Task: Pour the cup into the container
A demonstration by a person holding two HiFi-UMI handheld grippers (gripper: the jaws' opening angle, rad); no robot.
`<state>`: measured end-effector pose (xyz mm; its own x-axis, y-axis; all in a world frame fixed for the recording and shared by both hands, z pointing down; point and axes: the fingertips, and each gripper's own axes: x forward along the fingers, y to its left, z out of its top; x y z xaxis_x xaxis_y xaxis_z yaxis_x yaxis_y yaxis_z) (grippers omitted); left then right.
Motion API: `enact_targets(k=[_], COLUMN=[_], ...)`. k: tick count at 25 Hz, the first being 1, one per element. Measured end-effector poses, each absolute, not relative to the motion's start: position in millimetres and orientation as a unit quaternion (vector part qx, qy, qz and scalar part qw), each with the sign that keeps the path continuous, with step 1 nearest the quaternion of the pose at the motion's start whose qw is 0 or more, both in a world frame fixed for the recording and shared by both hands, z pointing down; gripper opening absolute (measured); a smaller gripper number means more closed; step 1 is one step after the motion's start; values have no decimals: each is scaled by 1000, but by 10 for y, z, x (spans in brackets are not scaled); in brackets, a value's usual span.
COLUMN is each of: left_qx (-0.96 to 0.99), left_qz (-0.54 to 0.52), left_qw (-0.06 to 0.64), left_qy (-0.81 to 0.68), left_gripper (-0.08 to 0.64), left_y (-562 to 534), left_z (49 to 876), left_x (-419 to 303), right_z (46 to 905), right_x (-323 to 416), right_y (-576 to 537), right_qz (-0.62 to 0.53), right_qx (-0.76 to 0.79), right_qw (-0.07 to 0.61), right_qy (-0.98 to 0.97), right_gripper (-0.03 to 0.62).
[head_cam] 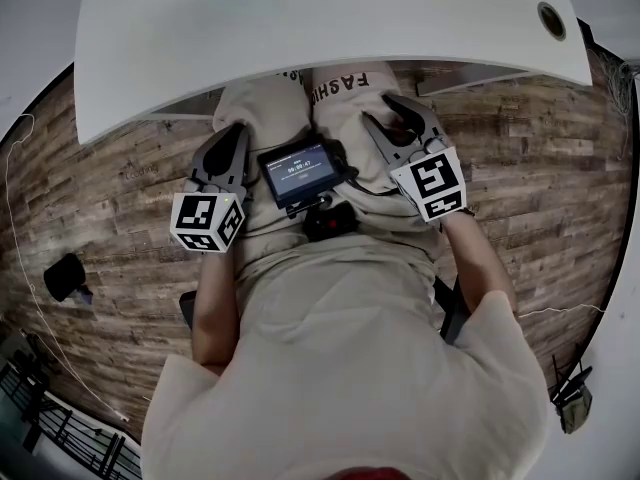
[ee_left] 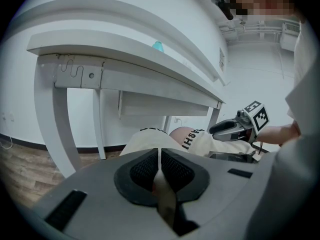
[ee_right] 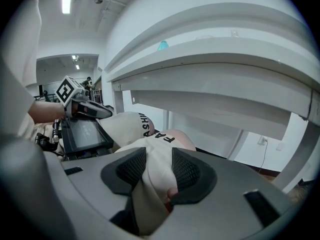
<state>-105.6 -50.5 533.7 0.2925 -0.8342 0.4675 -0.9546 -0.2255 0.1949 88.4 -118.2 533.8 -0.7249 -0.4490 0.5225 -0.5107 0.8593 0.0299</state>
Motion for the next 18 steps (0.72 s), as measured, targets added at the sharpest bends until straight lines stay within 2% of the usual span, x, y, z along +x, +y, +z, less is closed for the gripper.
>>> enact_targets(k=[18], left_qx=[785], left_qz=[148], left_qw=[197], left_qy=[-568], left_gripper=[14], left_y=[21], left_z=[5211], left_x=[-717], right_z=[5215], right_x=[1193], right_y=[-579], right_qz=[52], right_qx=[274], right_qw=[254], right_qy=[-926], right_gripper=[167])
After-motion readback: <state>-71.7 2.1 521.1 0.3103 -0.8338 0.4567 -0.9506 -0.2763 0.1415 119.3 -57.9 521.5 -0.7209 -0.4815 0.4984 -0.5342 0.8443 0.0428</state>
